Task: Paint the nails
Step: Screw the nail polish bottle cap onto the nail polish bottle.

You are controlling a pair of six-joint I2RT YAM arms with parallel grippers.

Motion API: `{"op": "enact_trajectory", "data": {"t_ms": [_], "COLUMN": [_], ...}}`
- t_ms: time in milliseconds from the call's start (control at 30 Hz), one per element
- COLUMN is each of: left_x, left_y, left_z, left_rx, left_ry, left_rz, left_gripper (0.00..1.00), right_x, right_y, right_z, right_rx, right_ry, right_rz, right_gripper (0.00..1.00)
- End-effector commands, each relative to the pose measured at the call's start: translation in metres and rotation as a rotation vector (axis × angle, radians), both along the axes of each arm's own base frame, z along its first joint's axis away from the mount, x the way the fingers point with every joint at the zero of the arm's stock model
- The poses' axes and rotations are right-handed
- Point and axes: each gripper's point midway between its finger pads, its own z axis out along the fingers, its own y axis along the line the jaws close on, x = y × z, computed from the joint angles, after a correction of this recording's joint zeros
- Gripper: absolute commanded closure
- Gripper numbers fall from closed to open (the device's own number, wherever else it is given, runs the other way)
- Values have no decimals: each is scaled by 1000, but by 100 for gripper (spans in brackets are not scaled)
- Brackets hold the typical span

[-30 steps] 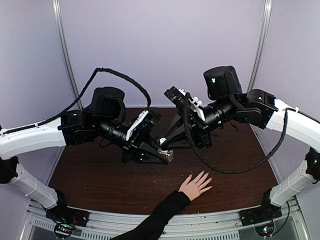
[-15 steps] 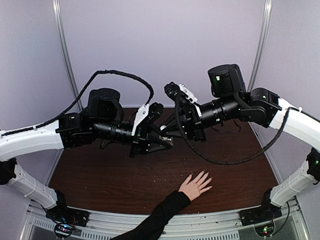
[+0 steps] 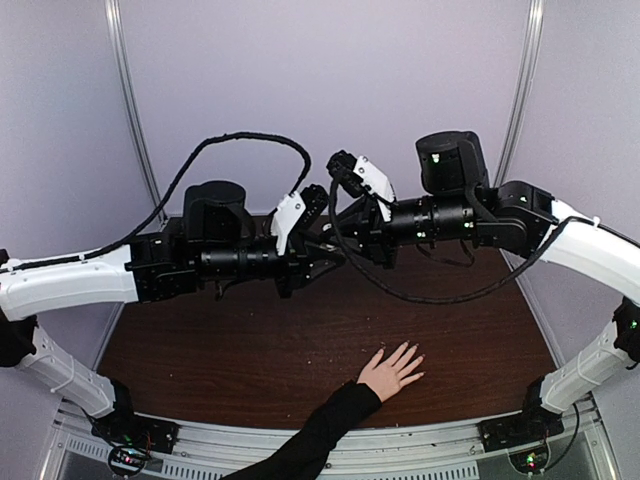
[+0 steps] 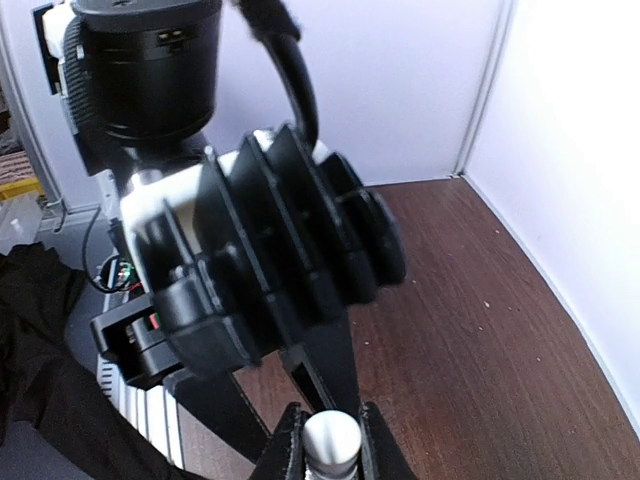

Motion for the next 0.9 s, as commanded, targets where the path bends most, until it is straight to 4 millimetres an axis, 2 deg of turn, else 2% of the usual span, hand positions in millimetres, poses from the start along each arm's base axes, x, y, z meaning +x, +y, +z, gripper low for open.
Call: {"op": "enact_trajectory", "data": {"t_ms": [0, 200, 300, 367, 533, 633, 767, 867], "left_x": [57, 67, 63, 57, 25, -1, -39, -61], "left_y": [9, 3, 4, 3, -1, -3, -1, 3], "left_z": [41, 30, 26, 25, 21, 19, 22, 24], "left_rx": [-166, -138, -115, -117, -119, -107, -100, -98], "left_ry": [-54, -30, -25, -15, 4, 2, 10, 17], "left_rz": [283, 320, 300, 251, 46, -102, -309, -432], "left_gripper": [100, 100, 100, 100, 100, 100, 100, 100], "right_x": [7, 19, 19, 18, 5, -7, -25, -47], "right_y": [-5, -7, -12, -16, -24, -30, -34, -36], "right_z": [-26, -37, -31, -25, -5, 9, 18, 27], "right_rx": [-58, -74, -48, -31, 21, 52, 66, 91], "right_ry": [63, 60, 66, 75, 76, 70, 64, 74], "right_rz": [-109, -177, -180, -175, -104, -42, 49, 161], "right_gripper": [90, 85, 62, 54, 44, 43, 43, 43]}}
